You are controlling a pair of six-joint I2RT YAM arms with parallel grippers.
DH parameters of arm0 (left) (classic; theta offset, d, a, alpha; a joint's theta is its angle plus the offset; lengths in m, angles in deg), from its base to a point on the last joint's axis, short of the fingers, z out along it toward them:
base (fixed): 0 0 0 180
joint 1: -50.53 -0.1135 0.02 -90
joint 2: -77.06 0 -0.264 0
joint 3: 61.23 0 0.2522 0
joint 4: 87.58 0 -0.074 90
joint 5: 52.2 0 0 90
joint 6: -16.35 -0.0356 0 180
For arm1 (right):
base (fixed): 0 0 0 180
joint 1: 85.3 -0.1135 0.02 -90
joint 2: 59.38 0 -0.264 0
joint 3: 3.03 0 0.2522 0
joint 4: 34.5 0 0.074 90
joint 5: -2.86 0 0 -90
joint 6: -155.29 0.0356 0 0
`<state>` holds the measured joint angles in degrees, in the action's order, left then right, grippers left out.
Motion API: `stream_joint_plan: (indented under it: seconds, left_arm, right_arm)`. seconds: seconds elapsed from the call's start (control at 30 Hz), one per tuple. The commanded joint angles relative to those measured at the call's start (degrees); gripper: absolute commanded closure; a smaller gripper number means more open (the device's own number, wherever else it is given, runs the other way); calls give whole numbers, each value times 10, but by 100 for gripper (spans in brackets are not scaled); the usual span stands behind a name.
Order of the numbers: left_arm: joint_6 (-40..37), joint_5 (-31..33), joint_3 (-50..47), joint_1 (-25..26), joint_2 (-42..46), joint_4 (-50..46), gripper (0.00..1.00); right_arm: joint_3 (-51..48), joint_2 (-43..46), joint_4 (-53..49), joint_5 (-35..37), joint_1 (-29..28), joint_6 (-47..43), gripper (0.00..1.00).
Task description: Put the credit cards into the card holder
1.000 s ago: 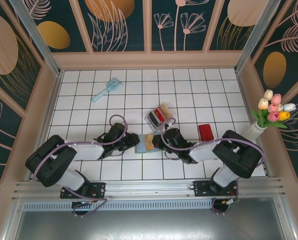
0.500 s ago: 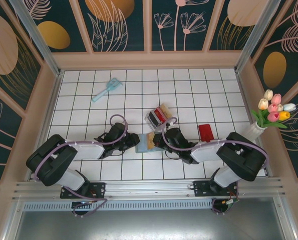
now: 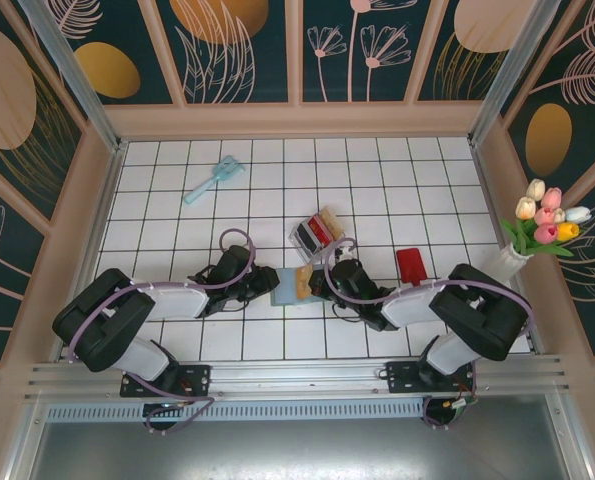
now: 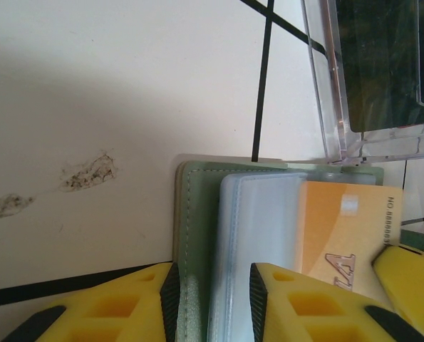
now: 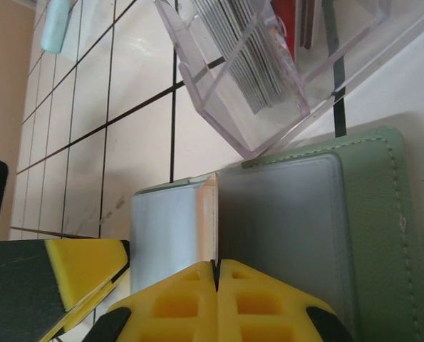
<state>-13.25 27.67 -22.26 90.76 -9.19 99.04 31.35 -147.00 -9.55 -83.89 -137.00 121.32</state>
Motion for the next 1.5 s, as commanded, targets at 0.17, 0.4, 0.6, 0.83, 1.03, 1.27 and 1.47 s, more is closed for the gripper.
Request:
stream_joint_plan:
  seconds: [0.17,0.4,0.6,0.83,1.03,1.27,1.47]
  left_arm:
    - [-5,-21,-5,10,-41,-16,65]
    - [-4,-18,-5,10,-39,-14,65]
    - [-7,-19,-3,9,-42,-15,65]
    - [-8,-13,-3,10,-38,-19,65]
    - [-11,-14,0,10,-43,-18,65]
    - [-12,-16,1,10,-45,-19,65]
    - [-11,-16,2,10,-42,-19,65]
  right_arm:
    - [13,-44,36,-21,-20,8,100]
    - [39,-55,15,-28,-31,8,99]
    - [75,-84,-15,-64,-32,3,85]
    - [105,-38,-133,-26,-23,-27,70]
    - [109,-18,-178,-27,-15,-42,66]
    - [121,-49,-146,-72,-15,-48,79]
    - [146,-65,-133,-115,-16,-71,87]
